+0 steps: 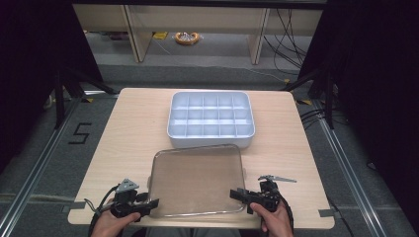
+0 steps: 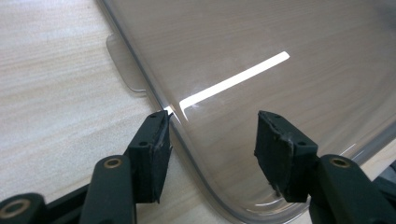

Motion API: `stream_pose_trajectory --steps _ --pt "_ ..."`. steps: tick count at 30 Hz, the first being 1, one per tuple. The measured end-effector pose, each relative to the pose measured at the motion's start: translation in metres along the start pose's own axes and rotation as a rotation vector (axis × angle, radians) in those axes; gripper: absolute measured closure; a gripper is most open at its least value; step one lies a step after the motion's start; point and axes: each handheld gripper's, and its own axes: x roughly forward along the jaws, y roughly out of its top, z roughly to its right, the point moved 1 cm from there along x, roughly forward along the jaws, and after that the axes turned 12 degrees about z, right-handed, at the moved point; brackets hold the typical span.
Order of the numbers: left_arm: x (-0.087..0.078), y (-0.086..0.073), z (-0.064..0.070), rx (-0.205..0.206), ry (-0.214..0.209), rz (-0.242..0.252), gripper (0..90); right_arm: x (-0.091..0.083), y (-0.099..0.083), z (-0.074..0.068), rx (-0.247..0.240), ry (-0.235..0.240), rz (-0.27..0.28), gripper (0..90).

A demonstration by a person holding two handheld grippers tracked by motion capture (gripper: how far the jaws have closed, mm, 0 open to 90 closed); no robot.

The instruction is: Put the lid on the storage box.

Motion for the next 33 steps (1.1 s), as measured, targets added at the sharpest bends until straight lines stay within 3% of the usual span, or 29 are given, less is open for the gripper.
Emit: stream_pose_trajectory --steps 3,6,7,8,9,10,12,14,15,16,17,19,22,24,25,26,27,28,30,33 --pt "-0.001 0.0 0.0 0.0 -0.008 -0.003 43.5 -0.003 0.0 -0.002 -0.025 0.018 -0.006 56.1" --pt "0.0 0.0 -0.002 -0.032 -0.015 0.007 42.3 -0.007 0.001 -0.005 -0.055 0.048 -0.008 57.4" --pt "0.0 0.0 -0.001 -0.036 -0.006 0.016 40.9 -0.01 0.001 -0.007 -0.093 0.075 -0.001 58.5" --pt "0.0 0.0 -0.001 -0.036 -0.006 0.016 40.1 -0.01 0.001 -0.007 -0.093 0.075 -0.001 58.5" --pt "0.001 0.001 -0.002 -0.039 -0.002 0.016 38.8 -0.011 0.002 -0.01 -0.148 0.09 0.025 58.8" --pt "0.001 0.001 -0.002 -0.039 -0.002 0.016 37.3 -0.011 0.002 -0.01 -0.148 0.09 0.025 58.8" --pt "0.0 0.001 -0.005 -0.071 -0.007 0.025 35.9 -0.014 0.003 -0.019 -0.201 0.106 0.032 59.5" --pt "0.0 0.001 -0.007 -0.085 -0.016 0.028 35.0 -0.016 0.004 -0.022 -0.21 0.107 0.03 59.7" --pt "0.001 0.002 -0.007 -0.108 -0.022 0.036 33.8 -0.018 0.006 -0.026 -0.246 0.146 0.05 60.3" --pt "0.001 0.002 -0.008 -0.127 -0.023 0.037 33.0 -0.02 0.005 -0.029 -0.223 0.138 0.035 60.4" --pt "0.001 0.003 -0.009 -0.141 -0.023 0.044 32.2 -0.02 0.006 -0.03 -0.218 0.159 0.033 60.7" --pt "0.002 0.004 -0.012 -0.148 -0.04 0.038 31.3 -0.02 0.006 -0.029 -0.244 0.159 0.028 61.7" --pt "0.004 0.005 -0.013 -0.189 -0.048 0.052 28.9 -0.018 0.005 -0.028 -0.272 0.173 0.027 62.2" --pt "0.004 0.005 -0.014 -0.212 -0.047 0.058 31.6 -0.016 0.003 -0.028 -0.227 0.172 0.01 62.2" --pt "0.002 0.005 -0.017 -0.232 -0.045 0.072 35.1 -0.015 0.003 -0.027 -0.21 0.156 0.001 62.1" --pt "0.001 0.005 -0.019 -0.246 -0.05 0.077 39.1 -0.014 0.004 -0.023 -0.243 0.13 0.006 61.7" --pt "0.0 0.005 -0.019 -0.25 -0.054 0.095 43.6 -0.015 0.003 -0.025 -0.204 0.103 -0.01 60.6" --pt "0.0 0.005 -0.019 -0.25 -0.054 0.095 46.6 -0.015 0.003 -0.025 -0.204 0.103 -0.01 60.6" --pt "-0.003 0.007 -0.015 -0.212 -0.045 0.119 47.7 -0.015 0.003 -0.025 -0.195 0.074 -0.016 59.0" --pt "-0.005 0.008 -0.011 -0.196 -0.042 0.151 51.2 -0.014 0.005 -0.026 -0.257 -0.02 -0.036 56.6"
